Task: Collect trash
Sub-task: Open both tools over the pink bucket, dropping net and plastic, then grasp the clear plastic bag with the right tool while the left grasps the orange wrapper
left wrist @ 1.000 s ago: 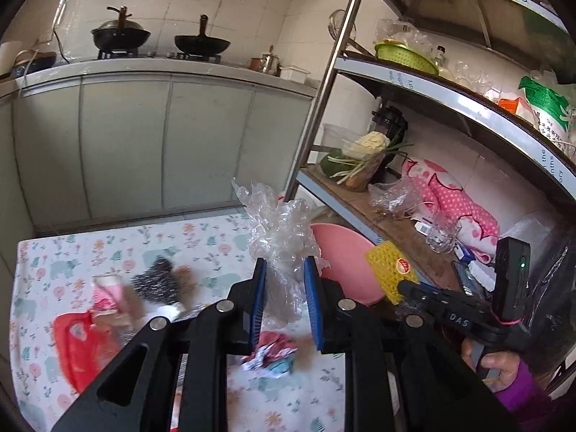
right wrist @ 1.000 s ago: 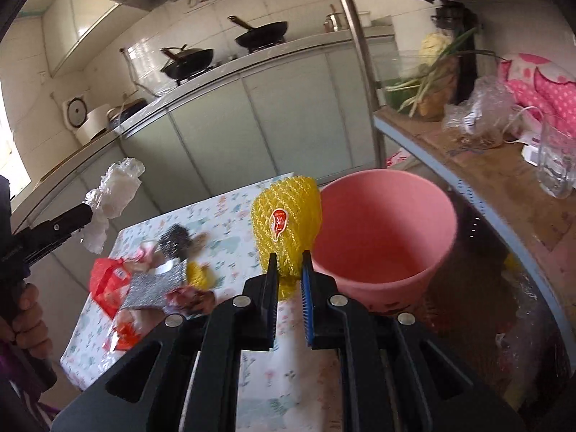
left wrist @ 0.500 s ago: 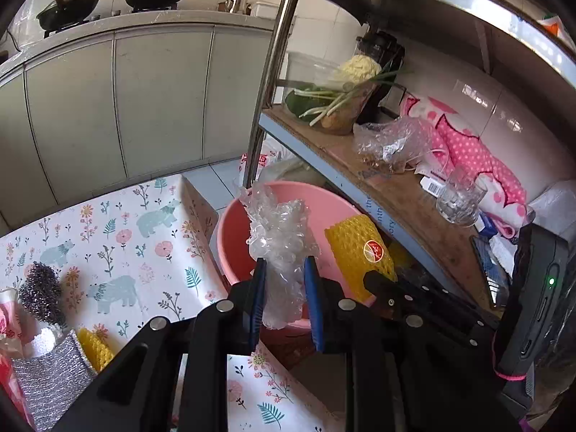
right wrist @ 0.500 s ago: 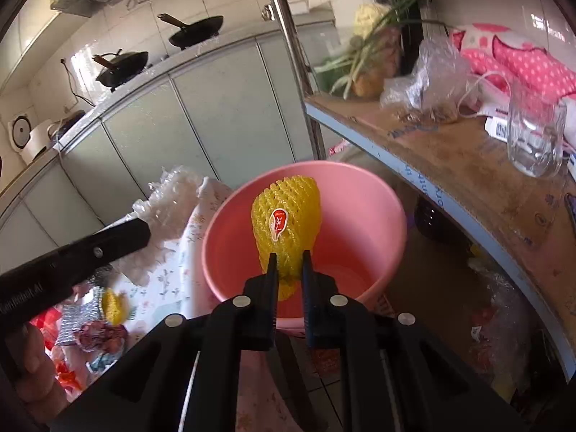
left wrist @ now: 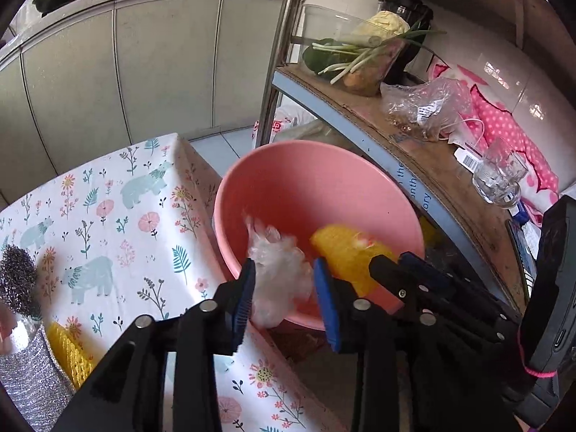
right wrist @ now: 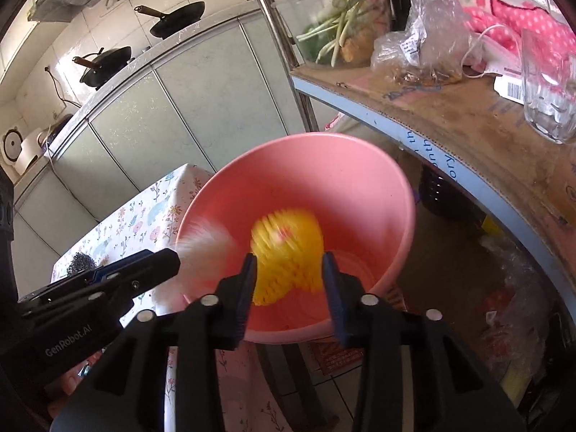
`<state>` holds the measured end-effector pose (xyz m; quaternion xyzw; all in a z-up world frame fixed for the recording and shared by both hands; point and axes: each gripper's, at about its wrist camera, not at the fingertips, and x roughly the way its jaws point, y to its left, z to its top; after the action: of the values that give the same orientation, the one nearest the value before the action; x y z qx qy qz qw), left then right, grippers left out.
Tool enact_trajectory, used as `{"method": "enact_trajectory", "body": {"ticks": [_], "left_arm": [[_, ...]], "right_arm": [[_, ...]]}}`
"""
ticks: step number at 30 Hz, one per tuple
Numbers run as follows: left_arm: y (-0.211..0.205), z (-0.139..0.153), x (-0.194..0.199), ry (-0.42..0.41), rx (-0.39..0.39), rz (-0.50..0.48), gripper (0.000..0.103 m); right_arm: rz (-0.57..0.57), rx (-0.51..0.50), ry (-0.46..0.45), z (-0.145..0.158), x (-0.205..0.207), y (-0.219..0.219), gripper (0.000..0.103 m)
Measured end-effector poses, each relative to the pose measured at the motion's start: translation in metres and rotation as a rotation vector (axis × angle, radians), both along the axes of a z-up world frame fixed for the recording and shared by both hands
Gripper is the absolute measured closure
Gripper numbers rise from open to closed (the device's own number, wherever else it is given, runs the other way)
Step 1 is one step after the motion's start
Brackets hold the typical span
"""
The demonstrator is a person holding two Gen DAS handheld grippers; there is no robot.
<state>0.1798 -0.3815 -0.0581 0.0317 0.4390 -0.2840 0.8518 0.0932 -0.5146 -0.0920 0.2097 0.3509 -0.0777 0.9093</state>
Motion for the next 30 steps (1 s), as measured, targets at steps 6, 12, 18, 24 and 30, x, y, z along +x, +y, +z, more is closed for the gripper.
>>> {"method": "enact_trajectory", "body": {"ticks": [6, 12, 18, 24, 30], "left_arm": [[0.005, 0.011, -0.002, 0.008, -0.040, 0.004, 0.064], [0.013, 0.044, -0.021, -0.070, -0.081, -0.008, 0.052], [0.039, 0.081, -0.047, -0.154, -0.139, -0.019, 0.050], [0.083, 0.108, -0.076, -0.217, -0.160, -0.048, 0.049], [0.164, 0.126, -0.101, -0.295, -0.141, -0.002, 0.045]], "right_arm": [[-0.004, -0.028, 0.000, 0.005, -0.002, 0.003, 0.064], [0.023, -0.075, -0.064, 0.028, -0.018, 0.018, 0.064], [0.076, -0.104, -0.158, 0.058, -0.043, 0.044, 0.064], [0.170, -0.129, -0.191, 0.079, -0.061, 0.081, 0.064], [0.312, -0.120, -0.206, 0.086, -0.077, 0.121, 0.064]]}}
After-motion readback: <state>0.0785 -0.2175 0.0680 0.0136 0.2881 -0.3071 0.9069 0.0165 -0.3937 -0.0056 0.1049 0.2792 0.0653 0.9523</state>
